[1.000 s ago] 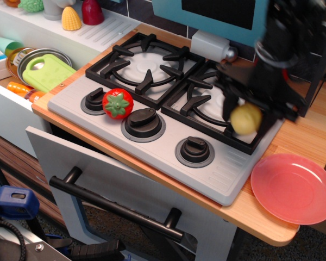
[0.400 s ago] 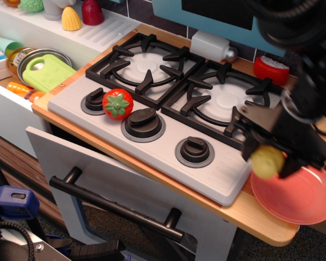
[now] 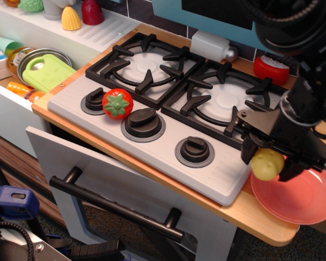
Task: Put potato on plate
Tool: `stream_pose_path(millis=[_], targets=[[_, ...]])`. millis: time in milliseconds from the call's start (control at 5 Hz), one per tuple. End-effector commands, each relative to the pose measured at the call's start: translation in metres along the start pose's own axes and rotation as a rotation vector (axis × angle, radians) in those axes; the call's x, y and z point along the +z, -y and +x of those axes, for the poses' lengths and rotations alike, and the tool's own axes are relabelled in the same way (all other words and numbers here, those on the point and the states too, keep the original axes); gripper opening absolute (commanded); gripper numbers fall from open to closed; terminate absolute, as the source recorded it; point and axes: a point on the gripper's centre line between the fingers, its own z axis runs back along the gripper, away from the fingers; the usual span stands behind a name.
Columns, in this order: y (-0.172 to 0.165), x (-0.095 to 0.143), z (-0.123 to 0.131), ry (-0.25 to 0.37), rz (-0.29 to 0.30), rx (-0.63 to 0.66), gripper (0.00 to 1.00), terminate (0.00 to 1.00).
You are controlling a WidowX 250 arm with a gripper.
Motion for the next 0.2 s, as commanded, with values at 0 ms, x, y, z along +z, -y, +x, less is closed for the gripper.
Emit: stream_pose_path(millis=[0], targets=[[0.0046,0.0100,0.0093,0.052,-0.022,-0.020,1.00,1.00]])
